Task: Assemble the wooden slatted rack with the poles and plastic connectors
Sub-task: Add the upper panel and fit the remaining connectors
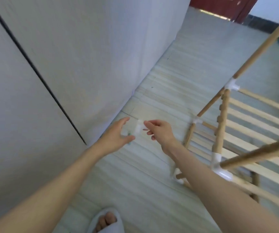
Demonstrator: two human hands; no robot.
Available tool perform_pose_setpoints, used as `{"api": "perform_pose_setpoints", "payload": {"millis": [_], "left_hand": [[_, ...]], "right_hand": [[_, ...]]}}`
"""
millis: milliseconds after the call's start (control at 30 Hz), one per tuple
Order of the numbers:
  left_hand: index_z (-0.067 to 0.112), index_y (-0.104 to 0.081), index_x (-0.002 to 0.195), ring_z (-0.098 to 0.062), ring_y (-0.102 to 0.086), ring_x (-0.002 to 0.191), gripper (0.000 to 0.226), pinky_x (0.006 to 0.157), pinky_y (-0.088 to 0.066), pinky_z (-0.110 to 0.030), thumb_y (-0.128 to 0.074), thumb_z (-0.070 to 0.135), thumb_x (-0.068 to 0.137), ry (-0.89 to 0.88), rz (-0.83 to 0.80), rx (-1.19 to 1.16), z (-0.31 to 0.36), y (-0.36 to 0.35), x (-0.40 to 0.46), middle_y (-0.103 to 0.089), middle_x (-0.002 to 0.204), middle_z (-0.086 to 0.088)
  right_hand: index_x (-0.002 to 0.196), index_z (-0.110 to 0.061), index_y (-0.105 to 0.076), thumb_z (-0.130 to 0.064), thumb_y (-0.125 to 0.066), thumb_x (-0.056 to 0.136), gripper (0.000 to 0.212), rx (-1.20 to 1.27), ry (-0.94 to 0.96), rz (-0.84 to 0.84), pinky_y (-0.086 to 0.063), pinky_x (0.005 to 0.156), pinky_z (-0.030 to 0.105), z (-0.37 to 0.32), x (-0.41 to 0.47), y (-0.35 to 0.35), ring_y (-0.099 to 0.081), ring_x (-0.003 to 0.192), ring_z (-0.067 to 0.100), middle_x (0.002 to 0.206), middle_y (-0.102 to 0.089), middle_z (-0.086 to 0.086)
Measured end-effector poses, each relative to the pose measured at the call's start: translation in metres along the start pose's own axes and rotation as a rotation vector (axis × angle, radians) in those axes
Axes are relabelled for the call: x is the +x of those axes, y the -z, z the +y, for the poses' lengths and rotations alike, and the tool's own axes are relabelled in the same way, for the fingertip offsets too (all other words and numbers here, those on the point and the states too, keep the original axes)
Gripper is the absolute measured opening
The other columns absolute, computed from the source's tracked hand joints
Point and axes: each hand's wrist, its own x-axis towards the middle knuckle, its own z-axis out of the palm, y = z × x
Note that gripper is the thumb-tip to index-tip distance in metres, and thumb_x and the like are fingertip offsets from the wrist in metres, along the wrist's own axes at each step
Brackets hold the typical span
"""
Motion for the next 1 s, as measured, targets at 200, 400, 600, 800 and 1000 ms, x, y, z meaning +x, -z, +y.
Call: {"api": "perform_pose_setpoints", "payload": {"millis": [200, 400, 600, 800, 1000], "left_hand": [[0.028, -0.051, 0.114, -0.012, -0.058, 0.083, 0.056, 0.075, -0.048, -0.025, -0.071, 0.052, 0.068, -0.180, 0.114, -0.144, 0.116, 0.018, -0.068, -0.060, 0.107, 0.004], [0.032, -0.056, 0.079, 0.010, -0.056, 0.062, 0.028, 0.064, -0.041, -0.006, -0.072, 0.009, 0.080, -0.504, 0.282, -0.202, 0.216, 0.028, -0.121, -0.064, 0.069, 0.018], [0.040, -0.061, 0.084, 0.004, -0.059, 0.074, 0.034, 0.071, -0.046, -0.010, -0.068, 0.008, 0.083, -0.792, 0.223, -0.166, 0.300, 0.012, -0.171, -0.067, 0.080, 0.026], [0.040, -0.066, 0.086, -0.008, -0.060, 0.075, 0.034, 0.073, -0.048, -0.016, -0.070, 0.007, 0.080, -0.915, 0.141, -0.218, 0.359, -0.039, -0.195, -0.060, 0.085, 0.009], [0.041, -0.064, 0.090, -0.002, -0.063, 0.078, 0.034, 0.075, -0.050, -0.017, -0.070, 0.009, 0.080, -0.984, 0.049, -0.221, 0.412, -0.092, -0.192, -0.065, 0.088, 0.007]], "right_hand": [[0.076, -0.011, -0.061, -0.011, -0.058, 0.091, 0.015, 0.161, 0.189, 0.014, -0.033, 0.050, 0.020, -0.067, -0.109, 0.046, -0.046, 0.056, 0.010, 0.066, -0.056, 0.001], [0.100, -0.010, -0.049, -0.010, -0.062, 0.089, 0.017, 0.225, 0.403, 0.036, -0.038, 0.045, 0.015, -0.115, -0.210, 0.106, -0.057, 0.052, 0.005, 0.077, -0.064, 0.004], [0.124, -0.015, -0.054, -0.010, -0.063, 0.088, 0.038, -0.038, 0.678, 0.205, -0.041, 0.053, 0.012, -0.131, -0.290, 0.176, -0.056, 0.060, 0.000, 0.077, -0.065, 0.007], [0.108, -0.028, -0.063, -0.011, -0.063, 0.088, 0.026, -0.105, 0.823, 0.363, -0.044, 0.060, 0.016, -0.118, -0.329, 0.246, -0.052, 0.067, 0.011, 0.074, -0.059, 0.009], [0.105, -0.032, -0.064, -0.011, -0.062, 0.088, 0.027, 0.065, 0.865, 0.420, -0.045, 0.059, 0.017, -0.094, -0.342, 0.309, -0.052, 0.063, 0.004, 0.065, -0.060, -0.008]]}}
